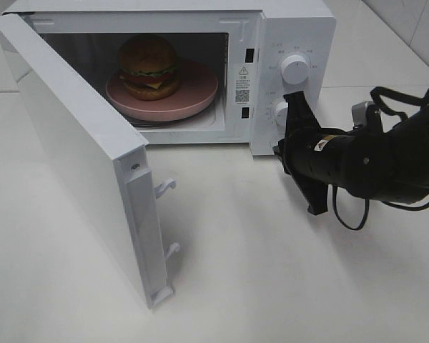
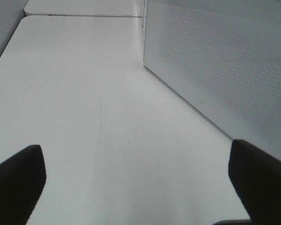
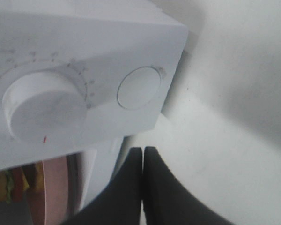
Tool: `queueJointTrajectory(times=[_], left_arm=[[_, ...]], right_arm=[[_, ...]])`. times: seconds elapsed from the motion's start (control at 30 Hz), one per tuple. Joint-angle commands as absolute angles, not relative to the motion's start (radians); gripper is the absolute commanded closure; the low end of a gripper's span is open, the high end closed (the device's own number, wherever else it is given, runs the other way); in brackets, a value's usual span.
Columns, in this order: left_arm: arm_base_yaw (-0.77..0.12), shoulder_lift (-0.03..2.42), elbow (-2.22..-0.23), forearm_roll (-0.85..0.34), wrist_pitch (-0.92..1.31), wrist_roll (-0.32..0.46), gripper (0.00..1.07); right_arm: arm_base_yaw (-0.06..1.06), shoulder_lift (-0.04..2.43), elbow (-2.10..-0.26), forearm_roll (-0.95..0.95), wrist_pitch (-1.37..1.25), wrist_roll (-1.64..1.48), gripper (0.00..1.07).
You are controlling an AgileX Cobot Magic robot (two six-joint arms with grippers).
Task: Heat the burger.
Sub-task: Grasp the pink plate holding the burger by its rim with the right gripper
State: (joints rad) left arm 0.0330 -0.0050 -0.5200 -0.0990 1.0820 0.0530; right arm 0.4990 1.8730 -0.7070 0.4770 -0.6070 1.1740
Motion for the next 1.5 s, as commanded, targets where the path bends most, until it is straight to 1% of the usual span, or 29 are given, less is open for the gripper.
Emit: queueJointTrajectory(times=[0.03, 0.1, 0.13, 0.17, 0.2, 0.27, 0.3, 0.37, 0.4, 0.53, 0.6, 0.7, 0.8, 0.87, 0.93, 1.03, 1.23, 1.3, 1.43, 1.5], left_arm=[[0.033, -0.021, -0.517, -0.101, 1.07, 0.053, 0.08], [0.033, -0.021, -0.517, -0.101, 1.07, 0.053, 0.08], [0.033, -0.021, -0.517, -0.101, 1.07, 0.053, 0.08], [0.033, -0.021, -0.517, -0.101, 1.07, 0.053, 0.08], [0.033, -0.021, -0.517, -0.101, 1.07, 0.053, 0.08], [0.033, -0.021, -0.517, -0.101, 1.07, 0.053, 0.08], [0.033, -0.021, -0.517, -0.101, 1.07, 0.053, 0.08], [0.033, -0.021, -0.517, -0.101, 1.07, 0.053, 0.08], [0.033, -0.021, -0.517, -0.101, 1.07, 0.053, 0.08], [0.033, -0.021, -0.517, -0.101, 1.07, 0.053, 0.08], [0.033, -0.021, -0.517, -0.101, 1.07, 0.053, 0.08], [0.033, -0.021, -0.517, -0.101, 1.07, 0.053, 0.08], [0.033, -0.021, -0.517, -0.101, 1.07, 0.053, 0.08], [0.033, -0.021, -0.517, -0.101, 1.07, 0.054, 0.08], [0.033, -0.021, -0.517, -0.101, 1.07, 0.054, 0.08], [0.033, -0.021, -0.517, -0.101, 1.07, 0.054, 0.08], [0.033, -0.021, -0.517, -0.101, 1.07, 0.054, 0.08], [0.033, -0.021, -0.517, -0.101, 1.07, 0.054, 0.08], [0.033, -0.021, -0.517, -0.101, 1.07, 0.054, 0.08], [0.033, -0.021, -0.517, -0.101, 1.07, 0.054, 0.08]], right_arm=[[0.495, 1.776, -0.702, 0.436, -0.43, 0.977, 1.07], [0.495, 1.756, -0.702, 0.436, -0.392, 0.932, 1.07], [0.495, 1.721, -0.702, 0.436, -0.326, 0.845, 1.07], [0.495, 1.721, -0.702, 0.436, -0.326, 0.845, 1.07], [0.495, 1.687, -0.702, 0.437, -0.256, 0.753, 1.07], [0.495, 1.671, -0.703, 0.437, -0.221, 0.705, 1.07], [0.494, 1.638, -0.703, 0.437, -0.157, 0.614, 1.07], [0.493, 1.626, -0.703, 0.435, -0.128, 0.579, 1.07], [0.492, 1.598, -0.703, 0.417, -0.058, 0.506, 1.07], [0.492, 1.565, -0.703, 0.383, 0.028, 0.43, 1.07], [0.492, 1.531, -0.703, 0.323, 0.138, 0.356, 1.07], [0.492, 1.511, -0.703, 0.306, 0.214, 0.29, 1.07], [0.492, 1.506, -0.705, 0.307, 0.234, 0.269, 1.07], [0.492, 1.501, -0.747, 0.306, 0.363, 0.146, 1.07], [0.492, 1.501, -0.759, 0.306, 0.388, 0.116, 1.07], [0.492, 1.501, -0.824, 0.288, 0.523, -0.013, 1.07], [0.492, 1.501, -0.884, 0.231, 0.624, -0.102, 1.07], [0.492, 1.501, -0.927, 0.187, 0.695, -0.2, 1.07], [0.492, 1.501, -0.953, 0.161, 0.748, -0.294, 1.06], [0.492, 1.501, -0.975, 0.127, 0.79, -0.398, 1.05]])
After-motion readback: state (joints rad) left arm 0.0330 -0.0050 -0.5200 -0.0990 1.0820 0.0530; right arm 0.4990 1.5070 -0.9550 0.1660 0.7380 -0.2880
